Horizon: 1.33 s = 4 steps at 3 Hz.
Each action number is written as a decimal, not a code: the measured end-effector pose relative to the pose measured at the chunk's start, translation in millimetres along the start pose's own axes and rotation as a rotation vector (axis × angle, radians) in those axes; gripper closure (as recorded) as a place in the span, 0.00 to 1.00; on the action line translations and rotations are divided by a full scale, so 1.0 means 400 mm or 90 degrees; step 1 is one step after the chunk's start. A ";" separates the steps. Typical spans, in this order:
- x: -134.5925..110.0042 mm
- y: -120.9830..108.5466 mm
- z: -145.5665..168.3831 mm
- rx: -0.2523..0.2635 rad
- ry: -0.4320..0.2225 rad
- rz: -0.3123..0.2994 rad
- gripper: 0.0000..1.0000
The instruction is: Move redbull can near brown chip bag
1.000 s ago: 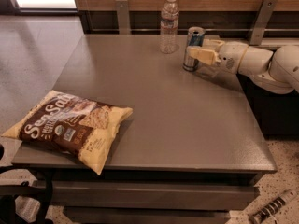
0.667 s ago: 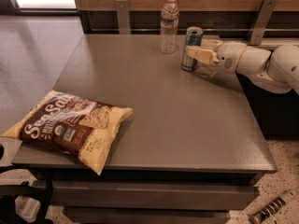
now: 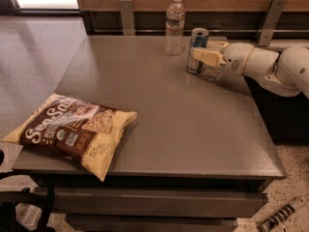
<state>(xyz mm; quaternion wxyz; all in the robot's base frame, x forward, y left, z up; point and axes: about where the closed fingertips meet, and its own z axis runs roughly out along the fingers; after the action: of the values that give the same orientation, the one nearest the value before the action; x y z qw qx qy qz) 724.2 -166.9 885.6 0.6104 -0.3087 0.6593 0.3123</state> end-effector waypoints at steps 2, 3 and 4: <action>-0.068 0.030 -0.063 -0.018 0.021 0.001 1.00; -0.116 0.087 -0.129 -0.041 0.027 0.000 1.00; -0.143 0.153 -0.181 -0.066 0.017 -0.004 1.00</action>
Offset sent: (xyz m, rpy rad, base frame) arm -0.0523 -0.0352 0.0581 -0.0369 0.0271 0.0344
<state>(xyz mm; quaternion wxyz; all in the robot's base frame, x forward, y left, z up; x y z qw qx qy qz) 635.4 -184.9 949.1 0.5854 -0.3465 0.6494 0.3399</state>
